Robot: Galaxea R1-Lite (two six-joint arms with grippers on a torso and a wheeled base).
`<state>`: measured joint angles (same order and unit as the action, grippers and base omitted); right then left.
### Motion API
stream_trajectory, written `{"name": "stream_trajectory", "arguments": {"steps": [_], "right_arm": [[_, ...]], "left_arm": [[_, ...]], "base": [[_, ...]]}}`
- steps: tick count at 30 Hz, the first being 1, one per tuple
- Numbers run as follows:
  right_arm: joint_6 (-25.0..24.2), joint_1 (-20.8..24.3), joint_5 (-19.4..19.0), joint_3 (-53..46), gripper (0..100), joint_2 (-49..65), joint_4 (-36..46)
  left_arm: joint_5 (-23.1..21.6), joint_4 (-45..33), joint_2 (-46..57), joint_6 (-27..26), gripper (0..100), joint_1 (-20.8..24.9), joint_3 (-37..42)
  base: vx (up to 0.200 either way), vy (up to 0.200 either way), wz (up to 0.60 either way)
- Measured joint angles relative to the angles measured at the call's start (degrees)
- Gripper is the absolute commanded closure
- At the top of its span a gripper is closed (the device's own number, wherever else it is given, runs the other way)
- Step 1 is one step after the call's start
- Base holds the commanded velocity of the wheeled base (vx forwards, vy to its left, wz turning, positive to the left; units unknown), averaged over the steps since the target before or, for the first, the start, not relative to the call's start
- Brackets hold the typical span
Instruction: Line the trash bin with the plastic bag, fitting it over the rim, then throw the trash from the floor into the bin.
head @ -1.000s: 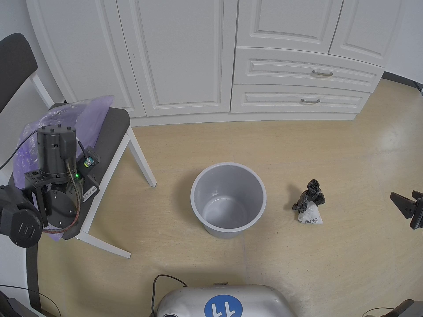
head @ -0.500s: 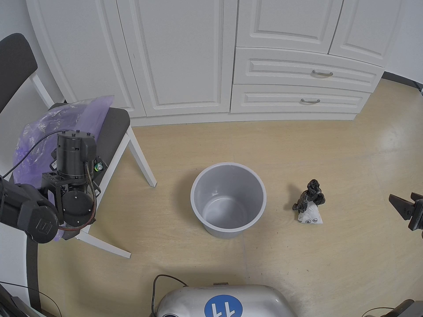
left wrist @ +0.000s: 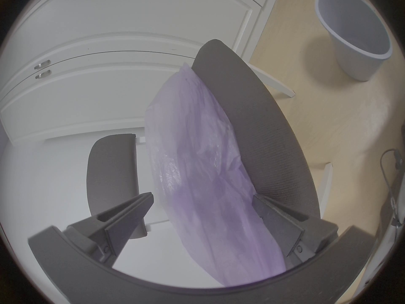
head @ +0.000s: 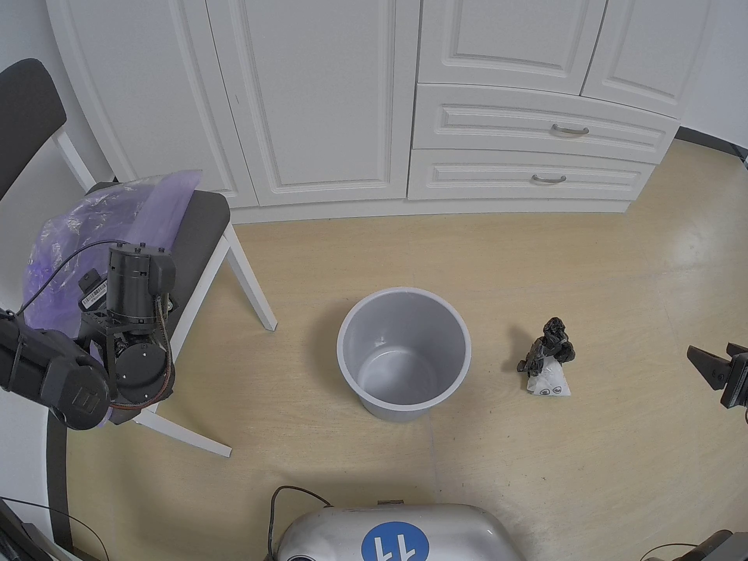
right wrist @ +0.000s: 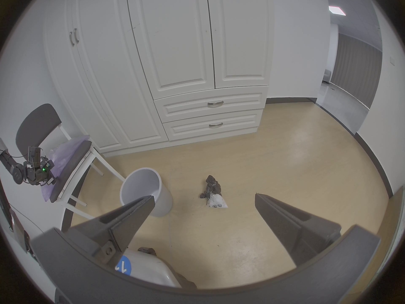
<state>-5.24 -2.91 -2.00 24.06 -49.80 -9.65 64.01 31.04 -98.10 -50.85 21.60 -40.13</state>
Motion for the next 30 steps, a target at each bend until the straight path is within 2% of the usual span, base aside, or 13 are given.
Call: {"name": "stream_trajectory", "arguments": {"steps": [18, 30], "right_arm": [[0.0, -0.5, -0.2, 0.0, 0, -0.9, 0.0], [0.0, -0.6, -0.3, -0.4, 0, -1.1, -0.1]], "left_arm": [[-1.3, 2.9, -0.5, 0.6, 0, 1.3, 1.9], [-1.1, 3.6, -1.3, 0.3, 0, -1.5, 2.6]], "base": [[0.0, 0.0, 0.0], [0.0, 0.0, 0.0]]}}
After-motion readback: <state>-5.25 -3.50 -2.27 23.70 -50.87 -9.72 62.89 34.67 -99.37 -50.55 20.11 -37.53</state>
